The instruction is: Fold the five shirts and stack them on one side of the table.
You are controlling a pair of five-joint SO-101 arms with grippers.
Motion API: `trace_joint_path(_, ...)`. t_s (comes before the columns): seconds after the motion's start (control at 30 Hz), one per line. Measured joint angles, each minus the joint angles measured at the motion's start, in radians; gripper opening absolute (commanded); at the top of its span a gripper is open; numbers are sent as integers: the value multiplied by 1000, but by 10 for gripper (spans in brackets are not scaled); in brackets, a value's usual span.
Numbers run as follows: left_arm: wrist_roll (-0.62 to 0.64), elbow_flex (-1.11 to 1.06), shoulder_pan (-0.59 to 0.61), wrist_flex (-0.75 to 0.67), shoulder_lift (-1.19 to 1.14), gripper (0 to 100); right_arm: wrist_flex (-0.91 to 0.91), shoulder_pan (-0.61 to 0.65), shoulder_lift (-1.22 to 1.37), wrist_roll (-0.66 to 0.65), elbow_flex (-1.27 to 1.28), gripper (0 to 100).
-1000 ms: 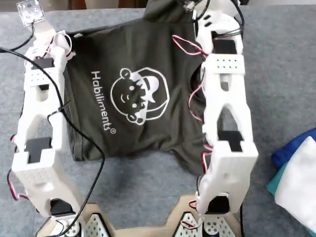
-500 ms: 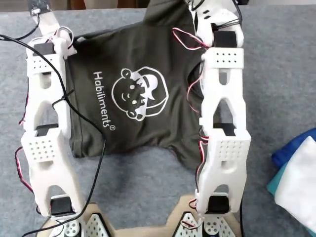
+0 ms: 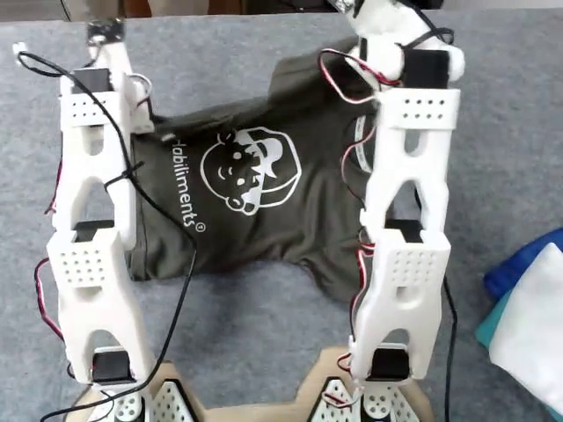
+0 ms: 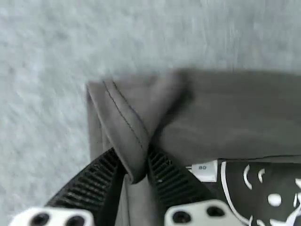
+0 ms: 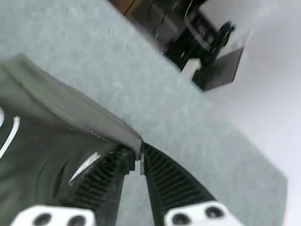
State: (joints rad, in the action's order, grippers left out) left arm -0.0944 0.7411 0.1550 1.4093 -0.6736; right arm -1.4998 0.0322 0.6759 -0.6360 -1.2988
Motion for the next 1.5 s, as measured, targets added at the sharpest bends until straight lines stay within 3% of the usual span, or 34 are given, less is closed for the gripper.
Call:
trace_joint_path(0.2, -32, -129, 2, 23, 0, 19, -219, -57, 0, 0, -71, 5)
trace_joint_path(0.4, -48, -351, 0, -41, 35, 19, -270, -100, 8, 0, -109, 5)
trace_joint_path(0.8, -48, -987, -28, -324, 594, 19, -272, -101, -6, 21, -81, 5)
trace_joint_path(0.97, -48, -1086, -28, -354, 646, 19, -272, -60, -115, 15, 107, 5)
trace_joint_path(1.37, -17, -1174, -28, -356, 657, 19, -267, -52, -411, 195, 624, 5)
trace_joint_path(1.5, -9, -1192, -28, -354, 671, 19, -169, -49, -597, 199, 895, 5)
